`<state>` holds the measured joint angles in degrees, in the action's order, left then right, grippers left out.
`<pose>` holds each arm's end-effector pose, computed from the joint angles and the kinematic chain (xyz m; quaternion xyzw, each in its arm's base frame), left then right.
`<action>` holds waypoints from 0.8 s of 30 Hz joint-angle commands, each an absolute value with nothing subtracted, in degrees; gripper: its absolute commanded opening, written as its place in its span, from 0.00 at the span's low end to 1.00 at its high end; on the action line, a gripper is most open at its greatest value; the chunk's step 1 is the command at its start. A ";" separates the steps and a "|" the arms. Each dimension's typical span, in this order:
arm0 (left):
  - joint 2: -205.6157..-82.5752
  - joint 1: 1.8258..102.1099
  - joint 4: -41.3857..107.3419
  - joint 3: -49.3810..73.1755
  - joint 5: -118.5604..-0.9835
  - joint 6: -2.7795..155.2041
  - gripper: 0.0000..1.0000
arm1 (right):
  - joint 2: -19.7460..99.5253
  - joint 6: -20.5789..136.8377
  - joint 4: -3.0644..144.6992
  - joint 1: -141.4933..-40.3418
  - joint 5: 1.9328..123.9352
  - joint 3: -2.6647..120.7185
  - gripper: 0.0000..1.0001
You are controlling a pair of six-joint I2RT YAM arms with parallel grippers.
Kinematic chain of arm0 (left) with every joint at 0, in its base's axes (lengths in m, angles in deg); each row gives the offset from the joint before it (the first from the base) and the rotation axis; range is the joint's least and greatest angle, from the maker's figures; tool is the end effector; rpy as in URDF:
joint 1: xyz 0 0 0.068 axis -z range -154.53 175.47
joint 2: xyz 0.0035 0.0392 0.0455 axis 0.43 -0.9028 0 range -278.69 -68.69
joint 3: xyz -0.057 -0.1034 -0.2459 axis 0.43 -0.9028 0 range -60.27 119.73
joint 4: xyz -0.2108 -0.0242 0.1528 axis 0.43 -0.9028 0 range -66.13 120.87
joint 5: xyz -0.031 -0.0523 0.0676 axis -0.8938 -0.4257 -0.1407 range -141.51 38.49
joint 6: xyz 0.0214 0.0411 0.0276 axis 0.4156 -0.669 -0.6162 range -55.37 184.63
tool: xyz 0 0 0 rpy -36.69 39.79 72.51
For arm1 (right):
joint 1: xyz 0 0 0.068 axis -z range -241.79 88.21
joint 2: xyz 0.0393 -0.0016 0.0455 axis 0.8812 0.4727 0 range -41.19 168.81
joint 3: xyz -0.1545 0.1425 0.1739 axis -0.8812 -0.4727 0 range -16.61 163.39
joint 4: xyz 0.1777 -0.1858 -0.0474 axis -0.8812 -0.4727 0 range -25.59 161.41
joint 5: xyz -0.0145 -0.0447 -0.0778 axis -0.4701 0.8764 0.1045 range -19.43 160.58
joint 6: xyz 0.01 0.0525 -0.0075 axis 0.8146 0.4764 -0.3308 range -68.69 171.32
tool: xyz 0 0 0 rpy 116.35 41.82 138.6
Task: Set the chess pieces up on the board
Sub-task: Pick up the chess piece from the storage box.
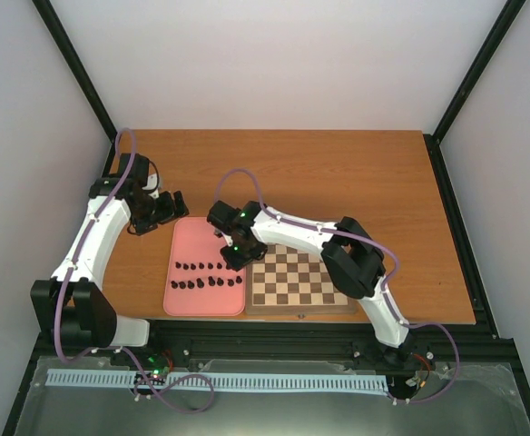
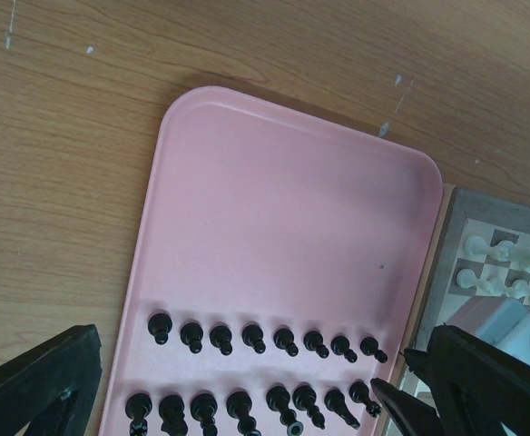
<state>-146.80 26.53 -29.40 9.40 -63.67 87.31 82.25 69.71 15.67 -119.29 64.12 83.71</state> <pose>0.2561 -0.0122 0.2937 -0.1640 0.9636 -0.1396 0.1583 0.2306 0.3694 0.1853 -0.3377 0.9346 0.1037 0.0419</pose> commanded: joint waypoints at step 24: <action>-145.47 26.24 -28.63 8.90 -63.73 87.20 1.00 | 87.88 68.30 14.13 -119.00 65.05 87.15 0.15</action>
